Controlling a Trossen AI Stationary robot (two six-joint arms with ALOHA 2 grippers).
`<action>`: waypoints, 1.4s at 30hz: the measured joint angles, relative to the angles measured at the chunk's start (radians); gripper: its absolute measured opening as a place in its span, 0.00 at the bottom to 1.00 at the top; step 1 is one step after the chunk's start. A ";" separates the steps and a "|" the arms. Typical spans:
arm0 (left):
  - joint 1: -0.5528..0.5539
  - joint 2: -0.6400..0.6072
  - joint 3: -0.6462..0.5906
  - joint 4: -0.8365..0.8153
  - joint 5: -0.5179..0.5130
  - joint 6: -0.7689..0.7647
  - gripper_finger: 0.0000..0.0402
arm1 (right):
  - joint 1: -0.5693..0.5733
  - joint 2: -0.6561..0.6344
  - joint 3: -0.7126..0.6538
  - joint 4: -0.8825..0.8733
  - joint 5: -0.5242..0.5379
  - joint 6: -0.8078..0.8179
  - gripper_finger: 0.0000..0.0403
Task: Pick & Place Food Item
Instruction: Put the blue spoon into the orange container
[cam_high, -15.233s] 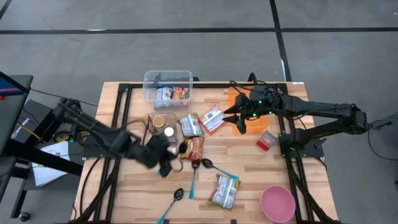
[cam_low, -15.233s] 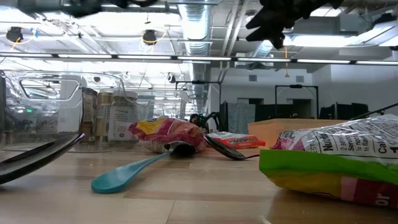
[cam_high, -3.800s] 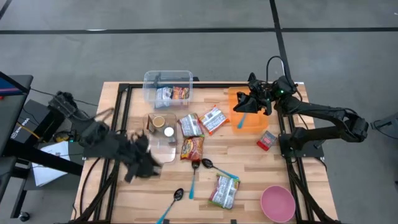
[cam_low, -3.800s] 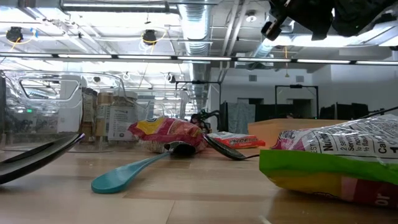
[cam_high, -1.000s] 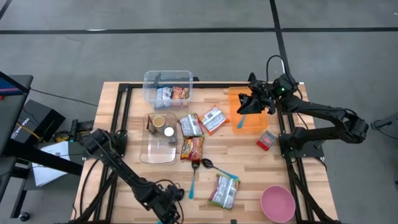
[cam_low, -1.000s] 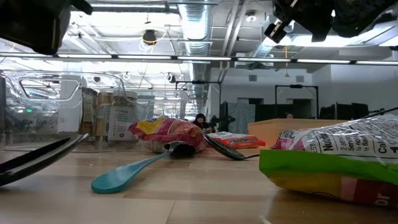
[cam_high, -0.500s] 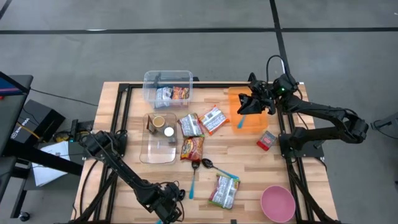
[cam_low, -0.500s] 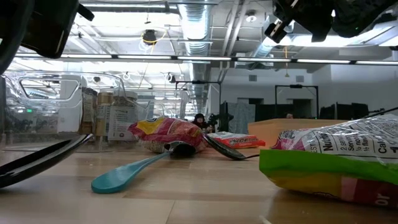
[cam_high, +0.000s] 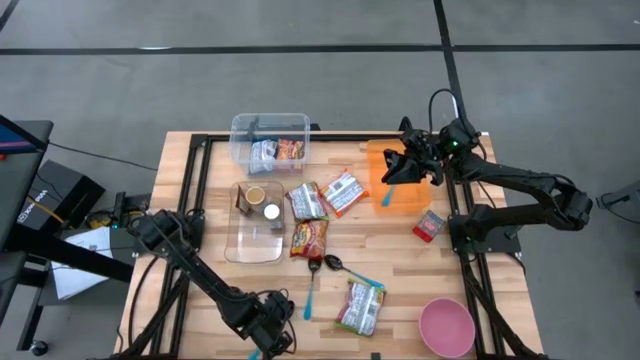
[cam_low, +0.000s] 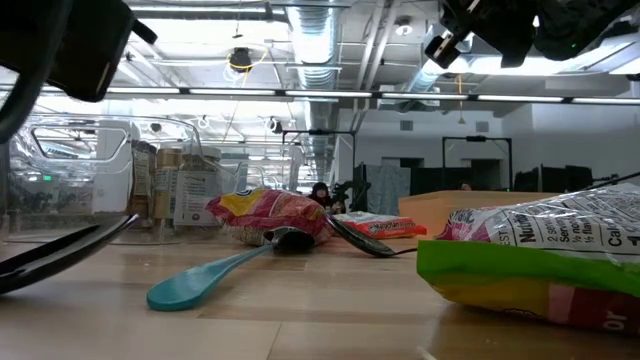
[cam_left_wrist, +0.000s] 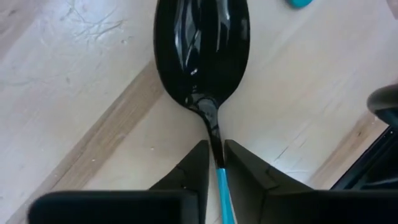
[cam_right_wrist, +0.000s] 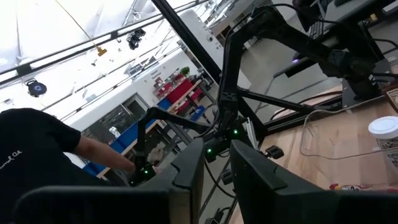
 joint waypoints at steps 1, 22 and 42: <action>0.004 0.000 0.000 0.000 0.000 -0.004 0.08 | 0.000 0.000 0.000 0.000 0.000 -0.003 0.18; 0.024 -0.150 -0.004 0.049 -0.183 0.056 0.01 | 0.000 0.000 0.000 0.000 0.000 -0.029 0.18; 0.390 -0.456 -0.002 -0.055 -0.444 0.641 0.01 | 0.000 0.000 0.000 0.100 0.278 -0.054 0.18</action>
